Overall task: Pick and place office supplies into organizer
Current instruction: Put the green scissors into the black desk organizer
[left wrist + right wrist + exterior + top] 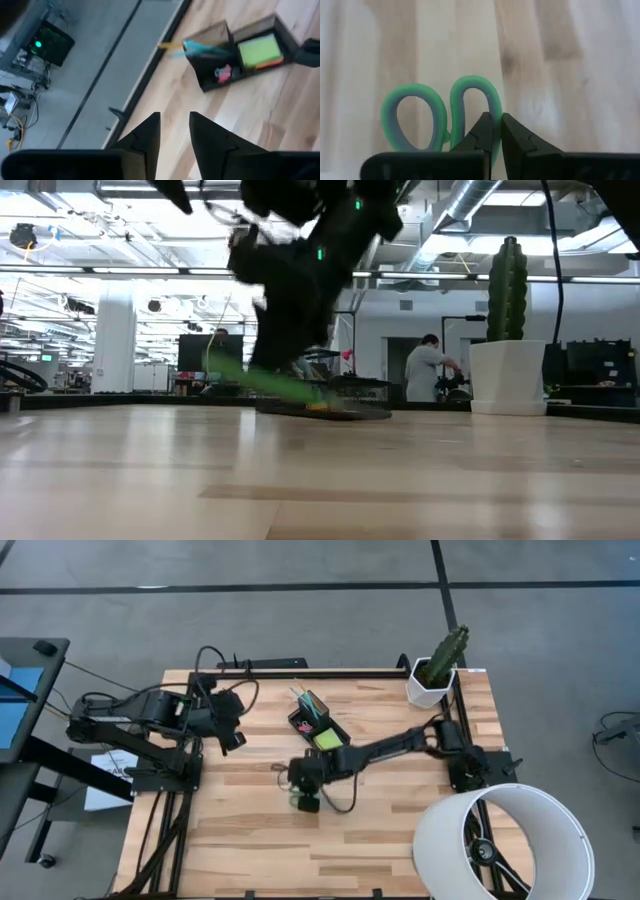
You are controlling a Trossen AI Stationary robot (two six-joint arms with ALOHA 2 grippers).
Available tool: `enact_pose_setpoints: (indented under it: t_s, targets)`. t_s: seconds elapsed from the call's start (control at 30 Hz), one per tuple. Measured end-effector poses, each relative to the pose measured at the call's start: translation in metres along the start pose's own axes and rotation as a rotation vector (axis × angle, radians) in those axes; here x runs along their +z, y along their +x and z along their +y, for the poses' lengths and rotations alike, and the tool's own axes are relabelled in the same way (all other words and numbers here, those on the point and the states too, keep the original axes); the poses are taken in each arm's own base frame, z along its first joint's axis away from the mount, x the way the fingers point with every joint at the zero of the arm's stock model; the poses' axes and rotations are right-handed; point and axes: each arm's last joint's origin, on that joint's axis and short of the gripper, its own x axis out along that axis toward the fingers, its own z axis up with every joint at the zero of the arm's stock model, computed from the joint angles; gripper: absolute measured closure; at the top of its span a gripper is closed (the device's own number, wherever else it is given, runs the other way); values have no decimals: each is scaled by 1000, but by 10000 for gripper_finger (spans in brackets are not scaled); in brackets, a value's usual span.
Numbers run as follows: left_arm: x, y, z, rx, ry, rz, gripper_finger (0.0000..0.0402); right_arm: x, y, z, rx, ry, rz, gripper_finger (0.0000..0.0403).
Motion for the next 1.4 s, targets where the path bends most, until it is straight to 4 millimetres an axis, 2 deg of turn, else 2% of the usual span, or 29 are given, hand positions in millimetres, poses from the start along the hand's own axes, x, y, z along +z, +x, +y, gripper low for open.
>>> enact_pose_setpoints:
  t_s: [0.2, 0.33, 0.5, 0.57, 0.67, 0.73, 0.87, 0.9, 1.0, 1.07, 1.17, 1.23, 1.3, 1.4]
  targets:
    - [18, -31, 25, 26, -75, -118, 336, 30, -52, -44, -20, 86, -178, 393]
    - [27, -54, 44, 55, -74, -194, 353, 52, -108, -77, -109, 153, -397, 393]
    - [33, -73, 62, 106, -59, -264, 367, 65, -171, -119, -362, 189, -622, 392]
    - [34, -76, 65, 133, -55, -278, 370, 69, -189, -138, -454, 198, -709, 392]
    - [35, -78, 67, 172, -62, -287, 376, 72, -200, -164, -546, 200, -797, 392]
    - [34, -78, 68, 184, -64, -287, 381, 70, -197, -178, -624, 213, -784, 392]
    - [34, -78, 68, 182, -54, -284, 395, 60, -168, -203, -710, 236, -659, 392]
    - [34, -78, 67, 183, -51, -282, 398, 63, -159, -207, -722, 228, -679, 392]
    - [33, -77, 68, 215, -37, -270, 400, 56, -144, -218, -792, 235, -590, 392]
    - [32, -77, 69, 238, -28, -261, 400, 57, -123, -224, -856, 251, -587, 392]
    - [29, -76, 69, 245, -7, -243, 401, 45, -103, -233, -866, 246, -488, 391]
    - [28, -76, 69, 253, 5, -232, 401, 50, -92, -232, -854, 246, -531, 391]
    - [27, -76, 70, 263, 12, -225, 401, 45, -88, -231, -858, 242, -478, 391]
    - [26, -76, 70, 272, 18, -218, 401, 41, -71, -223, -904, 232, -407, 390]
